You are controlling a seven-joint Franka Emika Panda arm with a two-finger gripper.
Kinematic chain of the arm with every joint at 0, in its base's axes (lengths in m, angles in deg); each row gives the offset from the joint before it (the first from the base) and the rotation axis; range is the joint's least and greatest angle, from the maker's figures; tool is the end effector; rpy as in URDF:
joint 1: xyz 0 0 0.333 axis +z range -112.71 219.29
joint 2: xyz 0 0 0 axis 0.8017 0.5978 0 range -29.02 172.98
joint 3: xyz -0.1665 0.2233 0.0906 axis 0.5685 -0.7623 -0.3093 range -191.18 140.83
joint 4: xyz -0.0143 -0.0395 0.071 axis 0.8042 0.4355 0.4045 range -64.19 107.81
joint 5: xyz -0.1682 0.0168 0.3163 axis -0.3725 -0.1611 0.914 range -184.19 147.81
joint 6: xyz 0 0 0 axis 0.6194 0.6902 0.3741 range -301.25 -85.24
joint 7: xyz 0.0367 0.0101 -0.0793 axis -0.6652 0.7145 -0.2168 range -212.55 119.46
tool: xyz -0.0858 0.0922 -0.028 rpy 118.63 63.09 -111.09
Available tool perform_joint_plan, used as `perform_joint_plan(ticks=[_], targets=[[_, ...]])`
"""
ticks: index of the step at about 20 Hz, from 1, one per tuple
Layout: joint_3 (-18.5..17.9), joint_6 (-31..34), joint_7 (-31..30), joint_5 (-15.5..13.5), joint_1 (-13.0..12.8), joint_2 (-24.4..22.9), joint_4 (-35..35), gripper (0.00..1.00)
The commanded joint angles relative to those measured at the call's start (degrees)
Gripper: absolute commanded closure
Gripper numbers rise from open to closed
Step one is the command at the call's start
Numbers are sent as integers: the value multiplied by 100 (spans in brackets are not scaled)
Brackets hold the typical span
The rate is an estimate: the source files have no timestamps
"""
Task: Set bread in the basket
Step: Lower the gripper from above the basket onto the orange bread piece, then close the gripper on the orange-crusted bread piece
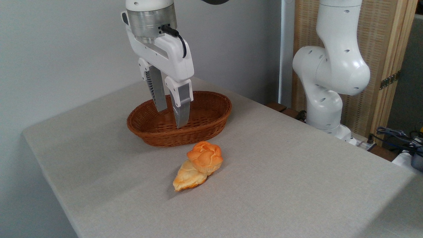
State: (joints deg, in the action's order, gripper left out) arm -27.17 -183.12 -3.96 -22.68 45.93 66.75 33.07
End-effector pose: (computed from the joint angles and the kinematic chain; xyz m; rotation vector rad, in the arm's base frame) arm 0.4982 -0.0553 0.5502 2.8095 -1.2348 0.0614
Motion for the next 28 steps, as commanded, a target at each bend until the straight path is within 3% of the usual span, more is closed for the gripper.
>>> perform_joint_plan(ticks=[1,8,14,15,17,28], targets=[[-64,65,92,0,-11,65,51,0],[-64,47,92,0,-12,48,157,0],[-91,-690,127,35,15,-84,973,0],[-99,-796,162,157,23,-84,1105,0],[-126,-815,232,378,24,-84,1264,0],[-117,-859,303,405,-12,-22,1722,0]])
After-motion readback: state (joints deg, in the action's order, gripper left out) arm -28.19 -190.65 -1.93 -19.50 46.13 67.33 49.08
